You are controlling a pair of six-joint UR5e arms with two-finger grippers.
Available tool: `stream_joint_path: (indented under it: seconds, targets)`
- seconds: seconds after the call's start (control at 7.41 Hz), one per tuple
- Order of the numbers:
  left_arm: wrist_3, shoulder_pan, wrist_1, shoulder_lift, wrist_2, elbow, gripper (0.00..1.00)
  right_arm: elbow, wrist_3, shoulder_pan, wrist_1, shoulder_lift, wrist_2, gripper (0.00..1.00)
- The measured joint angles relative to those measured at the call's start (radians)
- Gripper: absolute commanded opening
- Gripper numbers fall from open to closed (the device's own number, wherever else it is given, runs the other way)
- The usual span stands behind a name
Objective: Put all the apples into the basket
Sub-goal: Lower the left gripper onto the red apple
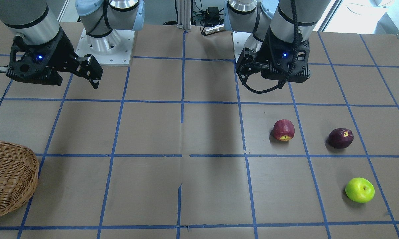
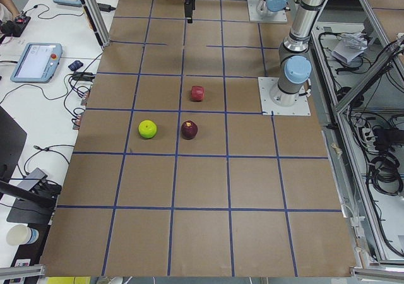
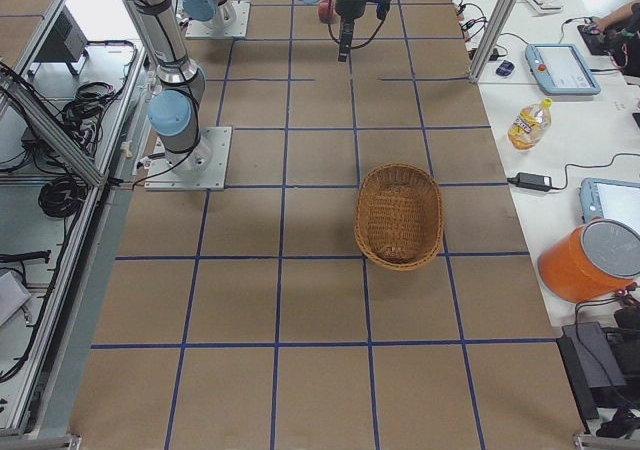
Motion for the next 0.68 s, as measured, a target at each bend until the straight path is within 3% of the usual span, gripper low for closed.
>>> stream_joint_path:
  seconds: [0.68]
  targets:
    - [0.025,0.015,0.001,0.000,0.002,-0.028,1.00,0.000,0.003,0.000,0.000,-0.001,0.000,1.00]
